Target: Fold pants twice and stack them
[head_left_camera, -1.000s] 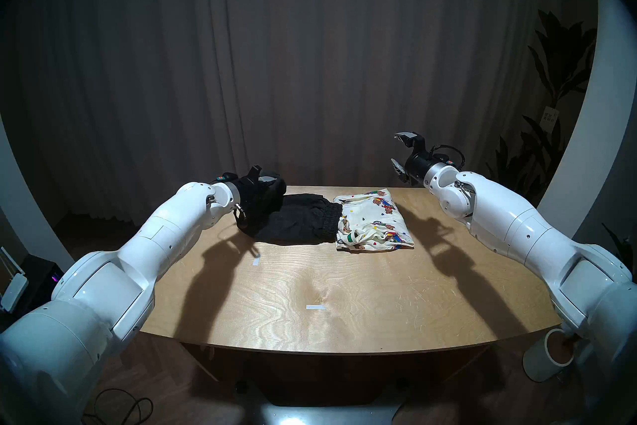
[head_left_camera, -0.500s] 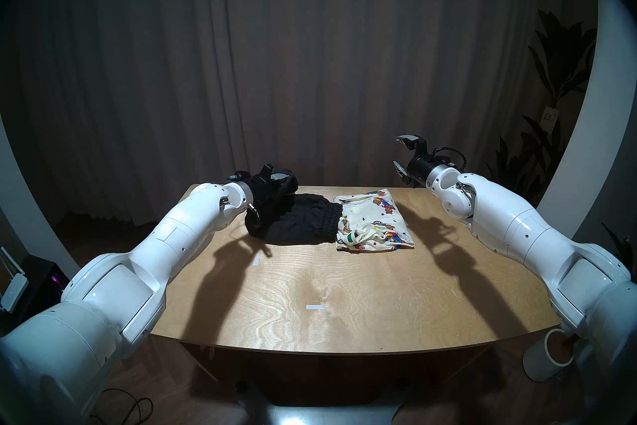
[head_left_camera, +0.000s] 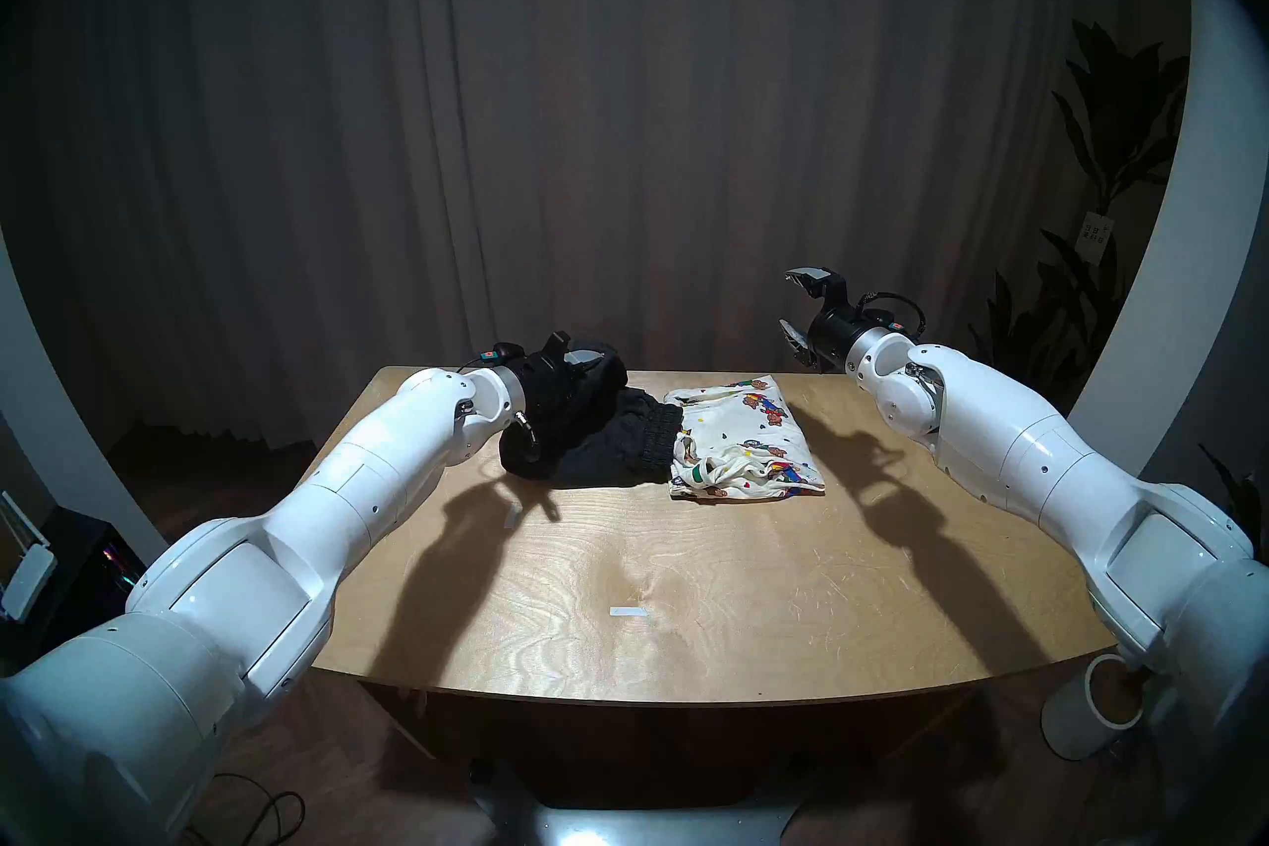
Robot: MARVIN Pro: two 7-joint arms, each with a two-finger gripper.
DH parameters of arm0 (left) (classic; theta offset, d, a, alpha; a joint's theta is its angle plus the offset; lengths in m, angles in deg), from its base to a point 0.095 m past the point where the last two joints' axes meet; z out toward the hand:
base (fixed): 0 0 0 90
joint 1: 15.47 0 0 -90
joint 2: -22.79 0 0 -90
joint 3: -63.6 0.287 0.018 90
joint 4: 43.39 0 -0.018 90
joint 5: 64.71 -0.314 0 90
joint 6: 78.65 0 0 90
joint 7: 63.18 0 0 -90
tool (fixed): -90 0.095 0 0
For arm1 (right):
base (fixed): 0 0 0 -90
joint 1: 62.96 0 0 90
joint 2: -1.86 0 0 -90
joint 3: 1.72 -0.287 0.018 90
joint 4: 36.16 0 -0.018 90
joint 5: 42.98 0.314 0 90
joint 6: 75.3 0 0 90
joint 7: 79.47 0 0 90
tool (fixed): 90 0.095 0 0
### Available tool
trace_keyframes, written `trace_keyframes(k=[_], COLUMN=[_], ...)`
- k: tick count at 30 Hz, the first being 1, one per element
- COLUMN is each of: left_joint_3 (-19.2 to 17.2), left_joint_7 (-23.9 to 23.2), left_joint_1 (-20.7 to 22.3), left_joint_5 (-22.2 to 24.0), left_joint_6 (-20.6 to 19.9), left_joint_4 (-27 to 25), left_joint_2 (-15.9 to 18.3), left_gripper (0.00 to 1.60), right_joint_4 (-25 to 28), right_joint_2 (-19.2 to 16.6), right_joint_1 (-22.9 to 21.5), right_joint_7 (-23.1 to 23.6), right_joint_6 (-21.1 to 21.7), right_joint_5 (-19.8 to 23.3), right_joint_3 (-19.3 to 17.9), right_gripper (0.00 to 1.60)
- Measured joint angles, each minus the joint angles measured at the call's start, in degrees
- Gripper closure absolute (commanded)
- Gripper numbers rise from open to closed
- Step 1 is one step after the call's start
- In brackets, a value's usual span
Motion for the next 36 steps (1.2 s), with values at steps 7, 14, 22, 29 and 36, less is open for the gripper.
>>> trace_keyframes(k=[7, 14, 22, 29, 36], left_joint_3=[0.3, 1.4, 2.9, 4.9, 6.5], left_joint_7=[0.2, 0.4, 1.8, 3.9, 6.0], left_joint_1=[-2.3, -3.6, -4.4, -5.0, -5.8], left_joint_5=[-1.1, -3.1, -5.2, -7.3, -8.6], left_joint_6=[1.4, 2.5, 4.7, 6.3, 7.1], left_joint_4=[-3.6, -7.1, -8.8, -10.3, -12.6], left_joint_2=[1.0, 2.0, 1.6, 1.1, 1.0], left_gripper=[1.6, 1.6, 1.26, 1.04, 0.33], right_joint_4=[-0.2, -0.2, -0.1, 0.1, 0.4], right_joint_2=[0.2, 0.3, 0.3, 0.0, -0.5], right_joint_1=[0.0, 0.0, 0.1, 0.2, 0.3], right_joint_7=[0.2, 0.3, 0.3, 0.4, 0.5], right_joint_6=[0.3, 0.5, 0.4, 0.2, 0.2], right_joint_5=[-0.2, -0.3, -0.3, -0.1, 0.0], right_joint_3=[-0.1, -0.2, -0.4, -0.5, -0.6], right_gripper=[0.0, 0.0, 0.0, 0.0, 0.0])
